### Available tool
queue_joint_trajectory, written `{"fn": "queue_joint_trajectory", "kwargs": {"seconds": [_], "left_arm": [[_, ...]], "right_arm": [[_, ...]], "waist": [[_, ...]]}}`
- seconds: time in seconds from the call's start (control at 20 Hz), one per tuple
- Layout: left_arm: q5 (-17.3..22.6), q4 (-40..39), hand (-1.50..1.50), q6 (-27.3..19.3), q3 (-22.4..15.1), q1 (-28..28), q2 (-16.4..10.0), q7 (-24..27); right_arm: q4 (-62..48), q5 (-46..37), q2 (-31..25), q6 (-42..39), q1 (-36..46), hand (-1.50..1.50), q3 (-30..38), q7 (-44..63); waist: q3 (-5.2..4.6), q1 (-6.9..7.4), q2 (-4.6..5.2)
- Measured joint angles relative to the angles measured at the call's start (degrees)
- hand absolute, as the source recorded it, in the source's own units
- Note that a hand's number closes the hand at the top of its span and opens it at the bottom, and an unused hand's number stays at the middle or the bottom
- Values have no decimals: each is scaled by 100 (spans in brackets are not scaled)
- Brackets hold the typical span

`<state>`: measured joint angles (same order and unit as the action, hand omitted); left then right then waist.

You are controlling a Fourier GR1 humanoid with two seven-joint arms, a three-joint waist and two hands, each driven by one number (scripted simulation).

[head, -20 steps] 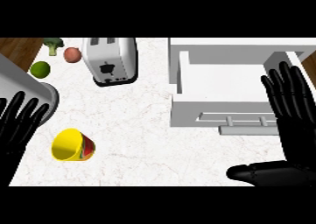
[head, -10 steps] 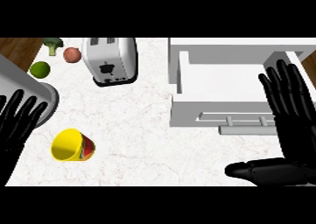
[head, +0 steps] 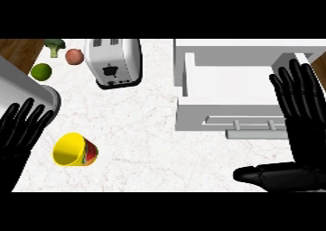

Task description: Pick up the cup, place it into the drawer and close the drawer

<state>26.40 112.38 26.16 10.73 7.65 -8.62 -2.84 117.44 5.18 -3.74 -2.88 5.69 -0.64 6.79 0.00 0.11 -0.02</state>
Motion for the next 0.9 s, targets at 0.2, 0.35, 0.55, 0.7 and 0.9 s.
{"fn": "queue_joint_trajectory", "kwargs": {"seconds": [0.2, 0.35, 0.55, 0.7, 0.9], "left_arm": [[-166, -386, -150, 217, 119, 108, -26, 223], [-390, -588, -150, 265, 177, 154, 13, 381], [-764, -1121, -150, 305, 294, 67, 27, 750], [-976, -1715, -150, 401, 414, -96, -32, 1107], [-1258, -2244, -150, 464, 511, -185, -81, 1538]], "right_arm": [[-106, 194, -128, -189, -24, -150, 224, -129], [-47, 243, -157, -187, 14, -150, 274, 21], [-94, 231, -129, -238, -65, -150, 277, -106], [-97, 183, -126, -195, 52, -150, 259, -13], [67, 270, -149, -224, 26, -150, 284, 163]], "waist": [[0, -2, 0], [-1, -2, 0], [0, -6, 2], [-1, -10, 2], [-2, -11, 0]]}}
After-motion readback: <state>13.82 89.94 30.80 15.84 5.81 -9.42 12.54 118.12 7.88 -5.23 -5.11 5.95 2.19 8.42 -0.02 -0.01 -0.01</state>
